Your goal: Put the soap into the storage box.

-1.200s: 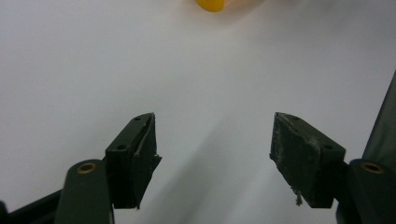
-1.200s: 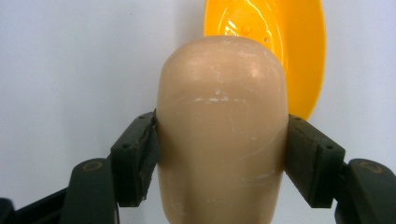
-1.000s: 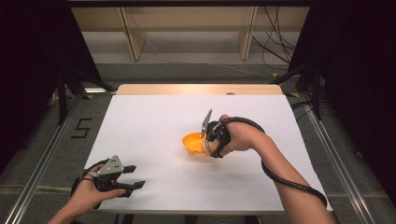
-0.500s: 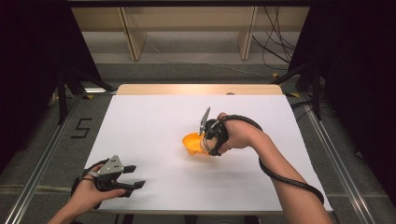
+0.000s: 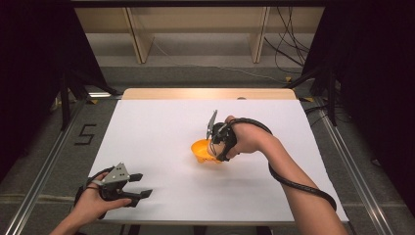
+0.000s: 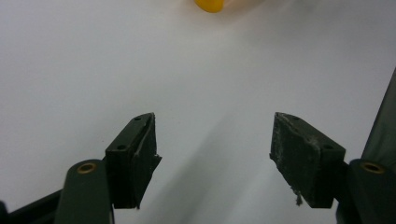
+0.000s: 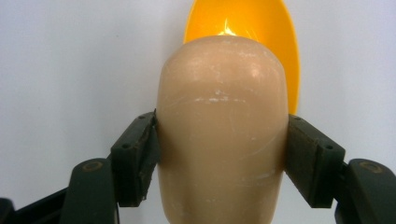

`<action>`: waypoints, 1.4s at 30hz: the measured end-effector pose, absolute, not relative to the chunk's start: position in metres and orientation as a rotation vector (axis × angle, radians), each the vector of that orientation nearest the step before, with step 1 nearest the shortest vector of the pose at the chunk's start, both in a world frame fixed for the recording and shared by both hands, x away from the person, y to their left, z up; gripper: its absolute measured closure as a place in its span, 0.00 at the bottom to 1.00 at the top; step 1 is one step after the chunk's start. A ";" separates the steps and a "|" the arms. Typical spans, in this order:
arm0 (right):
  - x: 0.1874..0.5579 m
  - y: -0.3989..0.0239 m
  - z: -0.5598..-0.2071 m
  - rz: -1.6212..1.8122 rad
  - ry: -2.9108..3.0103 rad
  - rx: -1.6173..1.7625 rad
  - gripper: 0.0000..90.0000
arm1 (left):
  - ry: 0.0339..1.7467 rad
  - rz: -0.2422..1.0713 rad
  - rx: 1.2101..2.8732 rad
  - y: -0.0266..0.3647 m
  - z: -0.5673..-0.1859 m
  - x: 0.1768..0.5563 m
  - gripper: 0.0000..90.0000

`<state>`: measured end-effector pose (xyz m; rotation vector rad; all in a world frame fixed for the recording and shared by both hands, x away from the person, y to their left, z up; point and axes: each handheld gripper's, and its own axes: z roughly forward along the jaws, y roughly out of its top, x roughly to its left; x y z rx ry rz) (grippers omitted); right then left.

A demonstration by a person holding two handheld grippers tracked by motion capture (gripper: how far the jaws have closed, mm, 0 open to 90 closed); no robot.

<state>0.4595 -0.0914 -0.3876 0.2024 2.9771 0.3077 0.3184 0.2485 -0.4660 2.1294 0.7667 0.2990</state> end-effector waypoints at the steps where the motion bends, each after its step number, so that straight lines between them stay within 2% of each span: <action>1: 0.459 -0.089 -0.386 0.297 2.976 0.215 0.38 | 0.767 0.299 2.129 0.248 -0.466 0.318 0.35; 11: 0.464 -0.086 -0.386 0.325 2.969 0.159 0.38 | 0.763 0.305 2.138 0.249 -0.466 0.319 0.35; 13: 0.467 -0.084 -0.385 0.336 2.964 0.109 0.38 | 0.777 0.296 2.098 0.247 -0.467 0.318 0.35; 15: 0.465 -0.084 -0.384 0.313 2.970 0.183 0.38 | 0.771 0.299 2.114 0.248 -0.466 0.318 0.35; 42: 0.476 -0.066 -0.385 0.344 2.956 0.114 0.38 | 0.765 0.302 2.120 0.249 -0.465 0.318 0.35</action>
